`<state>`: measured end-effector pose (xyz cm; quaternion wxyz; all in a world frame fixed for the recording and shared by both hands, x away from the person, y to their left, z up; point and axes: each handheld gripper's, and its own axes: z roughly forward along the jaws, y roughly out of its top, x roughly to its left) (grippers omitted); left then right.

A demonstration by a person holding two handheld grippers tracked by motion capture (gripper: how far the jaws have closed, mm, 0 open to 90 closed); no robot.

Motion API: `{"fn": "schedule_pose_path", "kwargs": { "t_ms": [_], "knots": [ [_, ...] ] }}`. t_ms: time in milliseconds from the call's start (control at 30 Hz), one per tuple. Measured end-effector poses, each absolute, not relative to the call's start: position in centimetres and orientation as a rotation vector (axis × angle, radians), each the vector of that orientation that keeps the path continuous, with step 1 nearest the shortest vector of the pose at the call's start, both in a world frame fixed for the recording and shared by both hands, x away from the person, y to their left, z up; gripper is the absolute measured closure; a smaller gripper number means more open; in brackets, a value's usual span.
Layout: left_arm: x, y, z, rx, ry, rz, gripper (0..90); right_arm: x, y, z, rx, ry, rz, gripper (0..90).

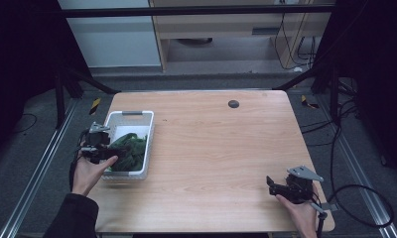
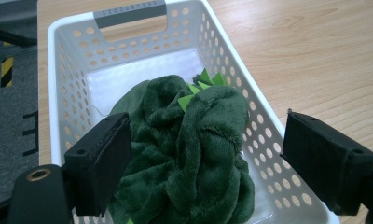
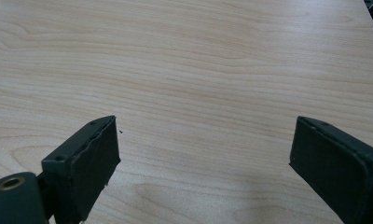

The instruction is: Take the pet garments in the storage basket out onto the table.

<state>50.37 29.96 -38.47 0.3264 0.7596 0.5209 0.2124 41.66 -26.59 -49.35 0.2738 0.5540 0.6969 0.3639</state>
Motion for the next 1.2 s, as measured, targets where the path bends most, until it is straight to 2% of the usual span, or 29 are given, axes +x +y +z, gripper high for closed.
{"fn": "schedule_pose_path", "kwargs": {
  "t_ms": [1200],
  "knots": [
    [53.2,28.5,-40.3,2.147,1.439,0.497,14.8,41.8,-26.4,-49.4,1.487,1.902,0.989,8.0]
  ]
}}
